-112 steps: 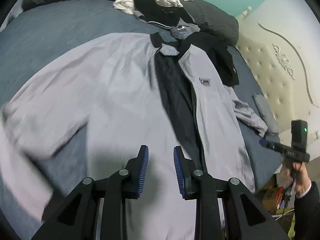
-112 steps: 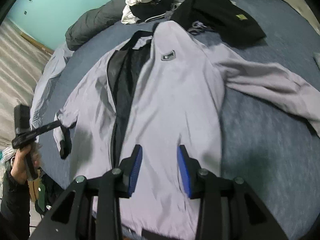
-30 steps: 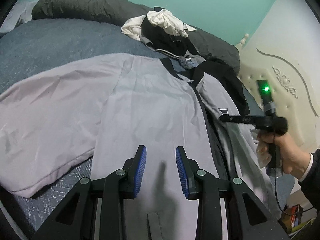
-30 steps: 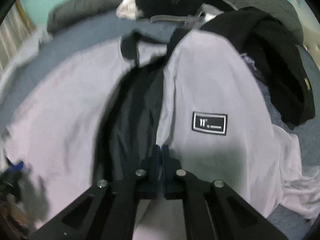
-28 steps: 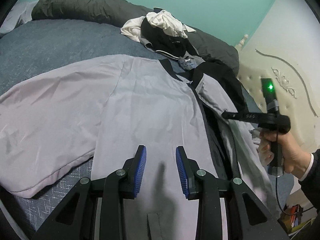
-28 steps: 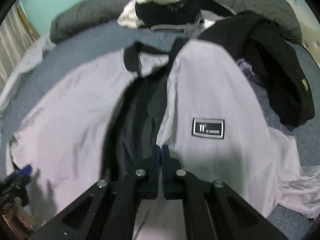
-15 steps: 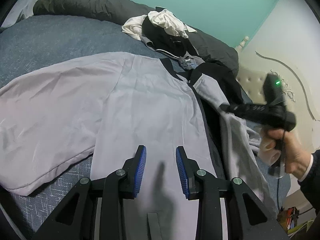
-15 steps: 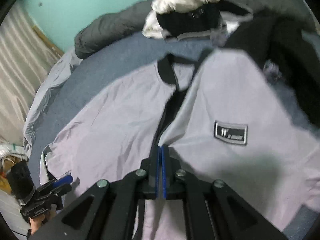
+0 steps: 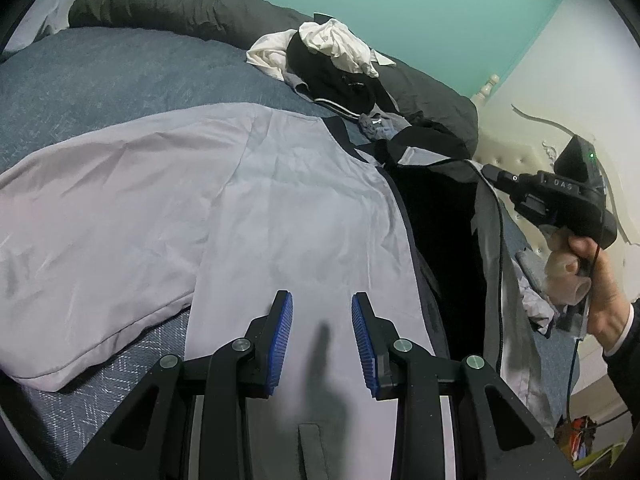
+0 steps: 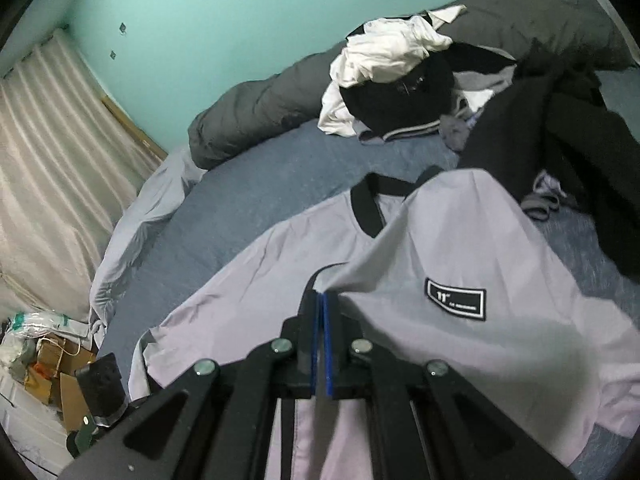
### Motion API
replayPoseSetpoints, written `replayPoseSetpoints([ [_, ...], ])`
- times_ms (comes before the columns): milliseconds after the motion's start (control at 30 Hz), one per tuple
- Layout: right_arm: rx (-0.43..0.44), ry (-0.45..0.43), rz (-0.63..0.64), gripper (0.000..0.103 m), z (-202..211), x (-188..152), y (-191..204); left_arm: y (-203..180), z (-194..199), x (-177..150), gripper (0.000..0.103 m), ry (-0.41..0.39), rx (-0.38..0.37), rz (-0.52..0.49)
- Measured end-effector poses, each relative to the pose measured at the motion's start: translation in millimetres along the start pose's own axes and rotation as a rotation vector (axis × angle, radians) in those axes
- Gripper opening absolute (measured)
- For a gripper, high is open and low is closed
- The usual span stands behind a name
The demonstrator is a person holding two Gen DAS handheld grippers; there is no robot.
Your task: Fold clothes
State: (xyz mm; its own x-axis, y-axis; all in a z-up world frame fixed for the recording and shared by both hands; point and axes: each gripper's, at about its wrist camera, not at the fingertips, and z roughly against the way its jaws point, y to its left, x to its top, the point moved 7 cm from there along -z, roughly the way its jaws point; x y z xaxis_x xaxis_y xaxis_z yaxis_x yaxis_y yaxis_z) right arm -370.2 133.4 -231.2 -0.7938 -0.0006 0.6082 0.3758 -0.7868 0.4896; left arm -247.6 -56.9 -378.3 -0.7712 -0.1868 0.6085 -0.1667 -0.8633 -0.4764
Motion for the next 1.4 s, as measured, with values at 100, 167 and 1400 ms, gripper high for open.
replayPoseSetpoints([
  [100, -0.012, 0.06, -0.005, 0.002, -13.1, -8.9, -2.2, 1.4, -1.2, -0.6, 0.034, 0.005, -0.002, 0.006],
  [167, -0.026, 0.136, -0.03, 0.002, -34.8, -23.7, -10.1, 2.0, -1.3, -0.6, 0.034, 0.005, -0.001, 0.006],
  [1400, -0.454, 0.329, 0.223, 0.01, -116.2, -63.3, -36.2, 3.5, 0.1, -5.5, 0.034, 0.015, 0.007, 0.007],
])
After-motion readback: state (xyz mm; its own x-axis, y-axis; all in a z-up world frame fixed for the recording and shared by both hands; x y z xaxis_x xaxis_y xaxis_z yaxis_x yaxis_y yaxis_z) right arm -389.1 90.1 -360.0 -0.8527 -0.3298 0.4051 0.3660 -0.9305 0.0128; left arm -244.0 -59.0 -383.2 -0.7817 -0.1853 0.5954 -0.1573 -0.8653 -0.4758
